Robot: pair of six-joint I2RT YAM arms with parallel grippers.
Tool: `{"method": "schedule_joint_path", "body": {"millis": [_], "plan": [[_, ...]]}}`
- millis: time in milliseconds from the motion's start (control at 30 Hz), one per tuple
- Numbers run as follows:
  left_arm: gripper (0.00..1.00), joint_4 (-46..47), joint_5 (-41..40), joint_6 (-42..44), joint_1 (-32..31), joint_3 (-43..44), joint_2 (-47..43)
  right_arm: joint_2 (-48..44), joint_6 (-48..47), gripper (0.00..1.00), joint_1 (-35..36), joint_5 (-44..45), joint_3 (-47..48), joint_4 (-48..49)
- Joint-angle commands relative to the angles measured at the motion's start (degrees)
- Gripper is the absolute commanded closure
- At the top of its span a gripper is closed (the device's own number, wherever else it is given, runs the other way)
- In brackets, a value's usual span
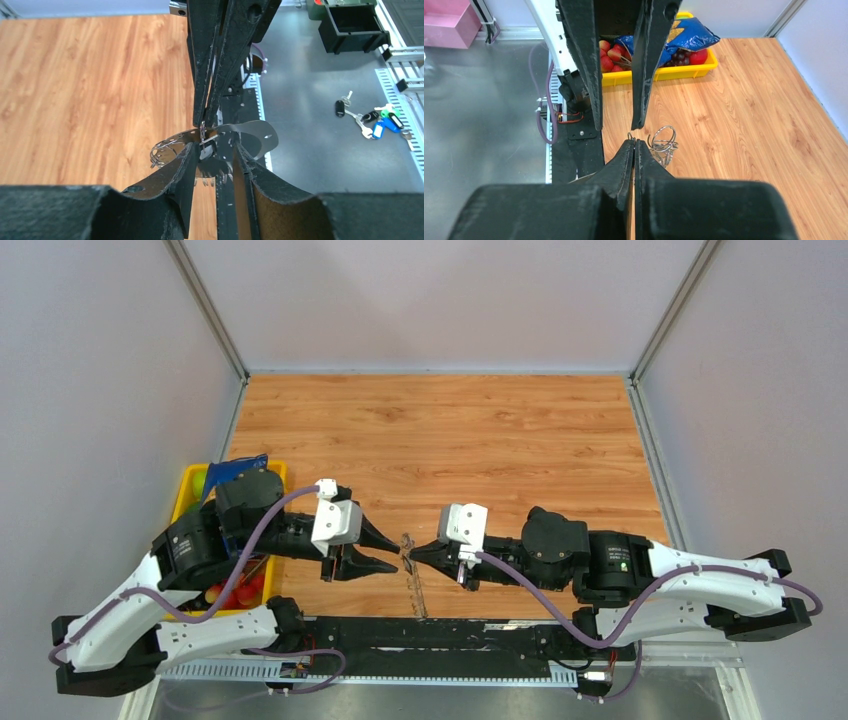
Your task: Put the keys on the keyring
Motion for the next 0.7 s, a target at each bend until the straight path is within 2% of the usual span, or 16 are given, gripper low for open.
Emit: {"method": "schedule_joint_path", "body": {"millis": [0, 367, 667], "plan": [[0.57, 6.15, -2.07, -0.42, -0.17, -1.15, -2.03, -1.72, 1.11, 1.0, -0.23, 1.37, 0.12, 6.29], [0.58, 7.14, -2.65, -0.51, -0.18, -1.88, -1.42, -2.46, 1.46, 1.0, -0.15, 1.33, -0.01, 8.26], [0.68, 7.26, -2.2, -0.7, -0.16, -1.97, -1.23, -2.98, 1.46, 1.0, -0.14, 1.35, -0.05, 8.79]]}}
